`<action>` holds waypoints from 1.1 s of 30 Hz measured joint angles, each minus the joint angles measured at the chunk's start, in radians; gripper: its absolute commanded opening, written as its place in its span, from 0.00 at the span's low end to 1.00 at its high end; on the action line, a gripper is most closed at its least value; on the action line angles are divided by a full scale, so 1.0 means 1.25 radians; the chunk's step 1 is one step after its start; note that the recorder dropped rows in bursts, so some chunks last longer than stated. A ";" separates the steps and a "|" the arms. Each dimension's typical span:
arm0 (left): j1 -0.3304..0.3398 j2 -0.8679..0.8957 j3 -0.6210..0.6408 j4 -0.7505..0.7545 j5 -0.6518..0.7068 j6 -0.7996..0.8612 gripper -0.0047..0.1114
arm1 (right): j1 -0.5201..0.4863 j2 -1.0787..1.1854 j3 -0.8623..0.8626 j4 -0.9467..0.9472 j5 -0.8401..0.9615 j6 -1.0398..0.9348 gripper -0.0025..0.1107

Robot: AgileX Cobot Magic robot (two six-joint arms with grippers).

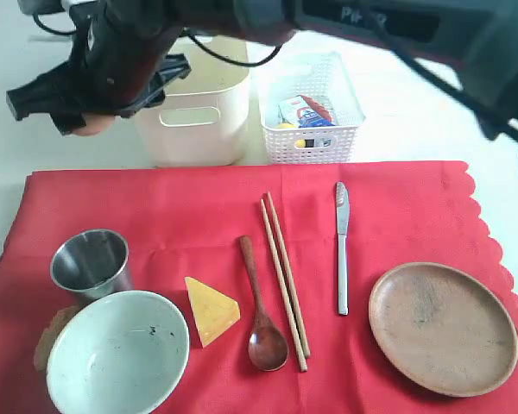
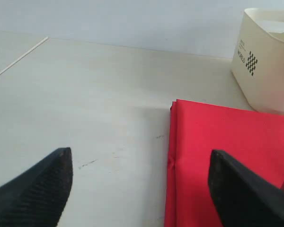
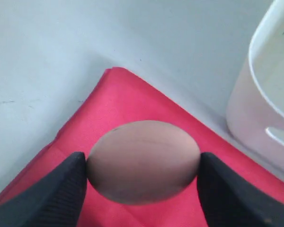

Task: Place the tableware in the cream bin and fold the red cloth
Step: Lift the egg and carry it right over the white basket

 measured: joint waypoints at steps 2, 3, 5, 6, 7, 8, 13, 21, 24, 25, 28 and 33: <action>0.000 0.000 0.000 0.000 0.000 0.000 0.69 | 0.000 -0.045 0.000 -0.003 0.021 -0.026 0.02; 0.000 0.000 0.000 0.000 0.000 0.000 0.69 | 0.000 -0.065 0.000 -0.016 0.035 -0.034 0.02; 0.000 0.000 0.000 0.000 0.000 0.000 0.69 | 0.000 -0.094 0.000 -0.054 0.056 -0.040 0.02; 0.000 0.000 0.000 0.000 0.000 0.000 0.69 | 0.000 -0.106 0.000 -0.073 0.067 -0.042 0.02; 0.000 0.000 0.000 0.000 0.000 0.000 0.69 | 0.000 -0.118 0.000 -0.091 0.079 -0.043 0.02; 0.000 0.000 0.000 0.000 0.000 0.000 0.69 | 0.000 -0.129 0.000 -0.105 0.091 -0.045 0.02; 0.000 0.000 0.000 0.000 0.000 0.000 0.69 | -0.001 -0.169 0.000 -0.186 0.125 -0.060 0.02; 0.000 0.000 0.000 0.000 0.000 0.000 0.69 | -0.029 -0.208 0.000 -0.243 0.152 -0.063 0.02; 0.000 0.000 0.000 0.000 0.000 0.000 0.69 | -0.062 -0.217 0.000 -0.246 0.160 -0.063 0.02; 0.000 0.000 0.000 0.000 0.000 0.000 0.69 | -0.076 -0.217 0.000 -0.247 0.164 -0.063 0.02; 0.000 0.000 0.000 0.000 0.000 0.000 0.69 | -0.116 -0.219 0.000 -0.247 0.173 -0.063 0.02; 0.000 0.000 0.000 0.000 0.000 0.000 0.69 | -0.184 -0.220 0.000 -0.248 0.177 -0.063 0.02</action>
